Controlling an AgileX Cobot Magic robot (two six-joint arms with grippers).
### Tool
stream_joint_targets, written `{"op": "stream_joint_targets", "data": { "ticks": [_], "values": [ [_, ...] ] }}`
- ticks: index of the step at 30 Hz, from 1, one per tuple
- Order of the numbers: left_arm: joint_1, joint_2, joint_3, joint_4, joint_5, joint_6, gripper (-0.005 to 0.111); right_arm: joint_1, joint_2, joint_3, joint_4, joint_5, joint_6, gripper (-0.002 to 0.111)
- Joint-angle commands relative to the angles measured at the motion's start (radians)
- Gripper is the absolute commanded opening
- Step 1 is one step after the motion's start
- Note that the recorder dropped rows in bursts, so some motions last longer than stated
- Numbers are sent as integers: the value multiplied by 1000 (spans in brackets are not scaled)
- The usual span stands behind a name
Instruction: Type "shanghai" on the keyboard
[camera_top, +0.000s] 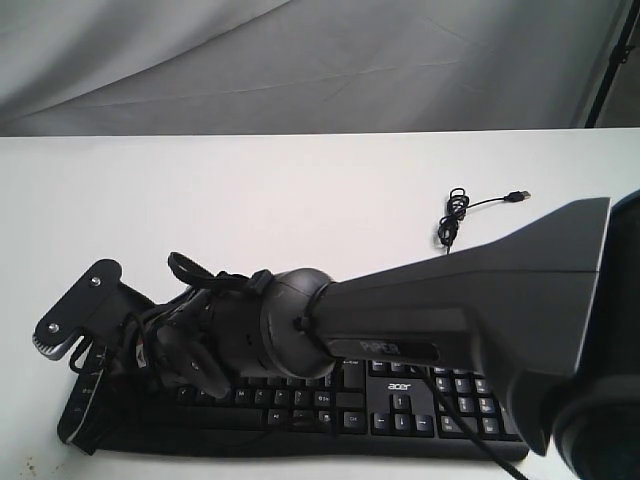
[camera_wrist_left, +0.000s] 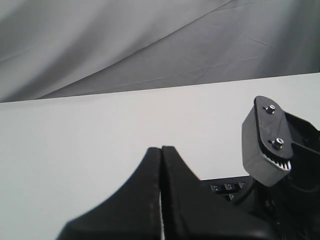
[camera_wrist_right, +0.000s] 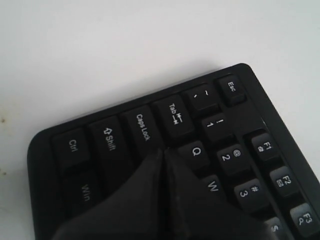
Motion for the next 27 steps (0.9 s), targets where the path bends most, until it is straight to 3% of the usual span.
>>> {"op": "stream_joint_targets", "data": {
  "ticks": [1,27],
  "values": [
    [-4,-3,4,1,-3,-3,0,2,1,-6,-4,-15,0,0],
    [-4,-3,4,1,-3,-3,0,2,-29,-4,-25,-13,0,0]
  ]
}}
